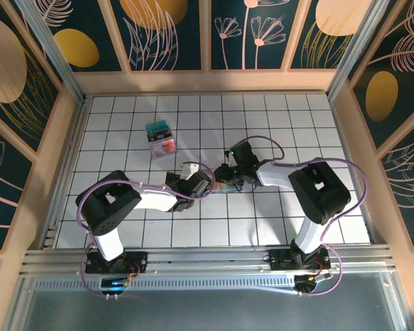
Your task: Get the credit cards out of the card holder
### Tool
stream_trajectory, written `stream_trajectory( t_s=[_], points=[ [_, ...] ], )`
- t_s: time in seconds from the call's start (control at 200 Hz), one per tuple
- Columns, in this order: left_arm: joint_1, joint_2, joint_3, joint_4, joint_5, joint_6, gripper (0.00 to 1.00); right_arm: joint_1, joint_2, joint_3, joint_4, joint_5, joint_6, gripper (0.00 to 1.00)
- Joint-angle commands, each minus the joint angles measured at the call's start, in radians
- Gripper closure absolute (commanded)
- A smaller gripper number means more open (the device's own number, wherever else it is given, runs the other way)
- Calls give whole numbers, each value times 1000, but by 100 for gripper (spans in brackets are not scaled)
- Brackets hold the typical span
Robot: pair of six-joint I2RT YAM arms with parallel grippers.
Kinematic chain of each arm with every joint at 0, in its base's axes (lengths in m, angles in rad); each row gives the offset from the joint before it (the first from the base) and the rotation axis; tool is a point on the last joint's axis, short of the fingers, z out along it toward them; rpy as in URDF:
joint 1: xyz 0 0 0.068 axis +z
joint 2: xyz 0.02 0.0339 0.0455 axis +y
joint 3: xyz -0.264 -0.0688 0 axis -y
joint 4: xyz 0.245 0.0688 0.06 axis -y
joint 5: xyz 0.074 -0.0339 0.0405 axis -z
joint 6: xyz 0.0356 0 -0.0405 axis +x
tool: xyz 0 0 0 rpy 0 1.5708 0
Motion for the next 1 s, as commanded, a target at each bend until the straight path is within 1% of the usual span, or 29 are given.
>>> stream_trajectory(
  t_s=[0.0, 0.21, 0.34, 0.505, 0.666, 0.786, 0.971, 0.991],
  points=[
    [-3, 11, 12, -40, 7, 1, 1, 6, -51, -16, 62, -94, 18, 75],
    [-3, 5, 12, -45, 14, -3, 1, 0, -59, -23, 74, -99, 24, 76],
    [-3, 5, 12, -51, 19, -3, 1, -6, -52, -39, 116, -126, 39, 81],
    [-2, 5, 15, -52, 21, -1, 1, -12, -42, -58, 165, -159, 60, 84],
    [-2, -1, 14, -63, 17, -11, 1, -30, -65, -88, 178, -161, 66, 88],
    [-3, 1, 15, -75, 16, -15, 1, -46, -88, -107, 172, -157, 61, 93],
    [-2, 2, 15, -89, 10, -24, 1, -45, -99, -120, 162, -153, 54, 94],
    [-2, 1, 15, -90, 11, -25, 1, -73, -99, -120, 161, -153, 54, 94]
  ],
)
